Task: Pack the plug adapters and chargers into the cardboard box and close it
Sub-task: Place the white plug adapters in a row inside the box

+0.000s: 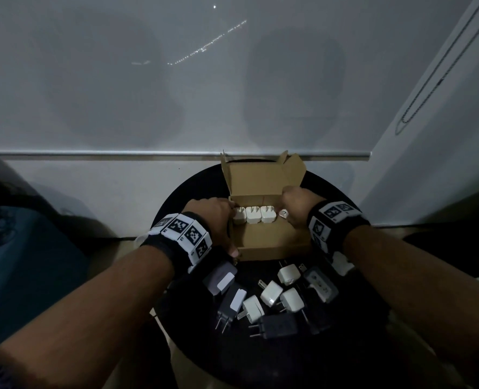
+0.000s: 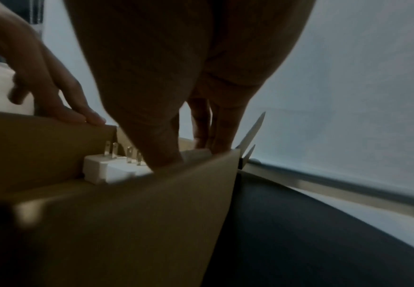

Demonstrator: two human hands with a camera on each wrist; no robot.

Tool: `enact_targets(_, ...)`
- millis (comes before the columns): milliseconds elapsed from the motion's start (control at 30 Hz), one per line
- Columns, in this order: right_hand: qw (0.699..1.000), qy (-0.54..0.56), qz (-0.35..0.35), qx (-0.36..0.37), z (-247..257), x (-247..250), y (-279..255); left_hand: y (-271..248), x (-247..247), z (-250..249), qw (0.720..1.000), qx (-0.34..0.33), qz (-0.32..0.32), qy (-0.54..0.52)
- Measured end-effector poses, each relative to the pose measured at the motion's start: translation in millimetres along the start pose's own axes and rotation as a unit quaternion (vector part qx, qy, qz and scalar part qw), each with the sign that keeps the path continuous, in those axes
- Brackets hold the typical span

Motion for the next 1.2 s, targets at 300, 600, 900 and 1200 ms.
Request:
enact_targets(300,1.0,0.014,0.011,-0.014,10,-10,3,1,2,-2,1.0,-0.001,0.007,0.009)
enact_targets(600,0.998,0.061,-0.017,0.007,3,-16,2,1,1,-1,1.0,0.008,0.006,0.014)
enact_targets(900,0.985,-0.17,-0.016,0.005,-5,-21,4,1,1,-2,1.0,0.007,0.001,0.021)
enact_targets(1200,0.979,-0.201,-0.004,-0.018,-6,-15,14,7,-1,0,1.0,0.003,-0.004,0.019)
Point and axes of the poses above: each hand's wrist, its own y-axis towards the middle knuckle, its own x-axis out of the back of the hand, z = x × y, the point moved 7 cm from there along y, towards the middle knuckle, and after that the axes turned 11 degrees about x, right-handed, at the moved point
